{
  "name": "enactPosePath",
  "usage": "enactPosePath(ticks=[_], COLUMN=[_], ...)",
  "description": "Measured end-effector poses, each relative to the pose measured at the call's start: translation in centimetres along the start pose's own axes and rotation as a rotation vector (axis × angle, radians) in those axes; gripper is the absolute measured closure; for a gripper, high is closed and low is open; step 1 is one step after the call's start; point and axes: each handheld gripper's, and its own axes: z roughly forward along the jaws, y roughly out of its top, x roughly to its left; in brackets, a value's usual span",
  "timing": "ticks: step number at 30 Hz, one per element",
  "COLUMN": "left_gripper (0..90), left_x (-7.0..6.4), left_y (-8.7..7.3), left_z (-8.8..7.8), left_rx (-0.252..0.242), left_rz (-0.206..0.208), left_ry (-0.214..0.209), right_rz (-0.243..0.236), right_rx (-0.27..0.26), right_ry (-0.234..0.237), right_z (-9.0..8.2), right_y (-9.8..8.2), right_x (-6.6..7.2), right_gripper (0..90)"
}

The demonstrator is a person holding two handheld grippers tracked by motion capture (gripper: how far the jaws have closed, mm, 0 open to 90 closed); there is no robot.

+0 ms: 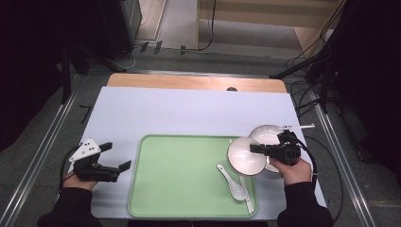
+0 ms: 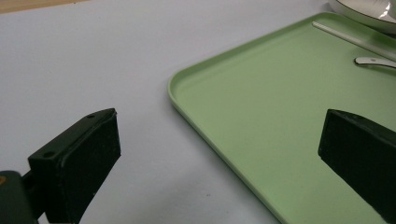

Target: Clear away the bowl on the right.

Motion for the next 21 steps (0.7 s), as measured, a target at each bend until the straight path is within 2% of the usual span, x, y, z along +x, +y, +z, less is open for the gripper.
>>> enactPosePath(ticks=[21], left_gripper=[0.0], left_x=[0.0], left_y=[0.0], left_z=[0.0], left_rx=[-0.002], left_rz=[-0.001], left_ry=[0.000], right_rz=[-0.068], right_rx=[0.068], right_ry=[0.054], right_z=[2.1], right_y=[-0.3], right_x=[2.6], right_gripper=[79.3])
